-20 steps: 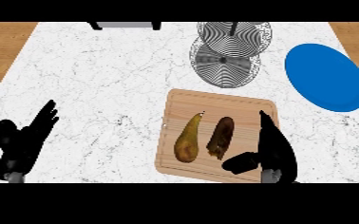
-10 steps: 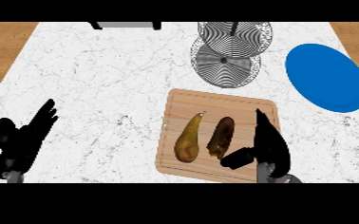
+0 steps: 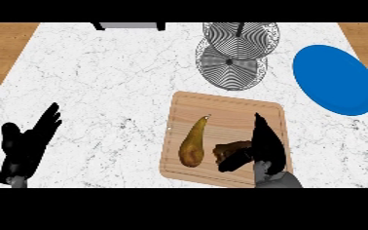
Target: Pick the sweet potato from the cutting board and place it in the tiered basket
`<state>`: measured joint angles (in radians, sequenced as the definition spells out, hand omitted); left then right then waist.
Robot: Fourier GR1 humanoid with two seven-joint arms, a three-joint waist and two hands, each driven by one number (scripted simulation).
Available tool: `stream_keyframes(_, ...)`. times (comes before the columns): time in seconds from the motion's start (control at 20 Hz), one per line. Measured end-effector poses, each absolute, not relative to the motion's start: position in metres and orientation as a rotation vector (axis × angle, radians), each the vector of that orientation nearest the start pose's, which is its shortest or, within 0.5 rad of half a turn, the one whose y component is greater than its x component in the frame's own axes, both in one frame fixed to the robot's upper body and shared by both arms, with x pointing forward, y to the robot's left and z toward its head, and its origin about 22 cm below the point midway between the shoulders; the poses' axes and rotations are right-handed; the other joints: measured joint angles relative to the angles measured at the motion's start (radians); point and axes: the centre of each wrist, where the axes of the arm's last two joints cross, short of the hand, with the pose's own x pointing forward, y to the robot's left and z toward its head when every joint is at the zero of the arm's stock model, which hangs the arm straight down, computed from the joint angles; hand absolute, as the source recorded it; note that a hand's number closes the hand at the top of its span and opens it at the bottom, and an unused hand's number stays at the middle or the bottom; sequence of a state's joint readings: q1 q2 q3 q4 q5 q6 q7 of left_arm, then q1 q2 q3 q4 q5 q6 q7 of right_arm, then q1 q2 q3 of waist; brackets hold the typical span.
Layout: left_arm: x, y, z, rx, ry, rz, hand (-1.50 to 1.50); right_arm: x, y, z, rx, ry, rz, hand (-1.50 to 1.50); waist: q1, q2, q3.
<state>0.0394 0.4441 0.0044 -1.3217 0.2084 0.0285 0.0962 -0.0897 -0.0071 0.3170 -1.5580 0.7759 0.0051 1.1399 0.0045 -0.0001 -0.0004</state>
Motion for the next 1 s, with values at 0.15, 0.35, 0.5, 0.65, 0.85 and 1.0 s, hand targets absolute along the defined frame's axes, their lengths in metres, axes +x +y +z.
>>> stream_keyframes(0.15,0.219,0.361,-0.017,0.272,-1.191,-0.065,0.00,0.247,-0.146,0.009,-0.699,-0.597,0.477,-1.50,0.000,-0.001,0.000)
stream_keyframes(0.35,0.212,0.362,-0.020,0.272,-1.198,-0.067,0.00,0.245,-0.141,-0.002,-0.685,-0.591,0.485,1.50,0.000,-0.009,-0.008)
stream_keyframes(0.5,0.216,0.367,-0.019,0.272,-1.201,-0.066,0.00,0.246,-0.139,-0.008,-0.719,-0.623,0.498,1.50,-0.007,-0.017,-0.017)
stream_keyframes(0.65,0.219,0.367,-0.020,0.270,-1.201,-0.062,0.00,0.253,-0.136,-0.009,-0.754,-0.651,0.507,1.50,-0.008,-0.016,-0.018)
stream_keyframes(0.85,0.221,0.361,-0.017,0.276,-1.201,-0.063,0.00,0.254,-0.129,-0.003,-0.793,-0.713,0.500,1.50,-0.006,-0.012,-0.012)
stream_keyframes(1.0,0.218,0.366,-0.016,0.280,-1.201,-0.066,0.00,0.254,-0.121,0.005,-0.821,-0.767,0.501,1.50,-0.003,-0.007,-0.007)
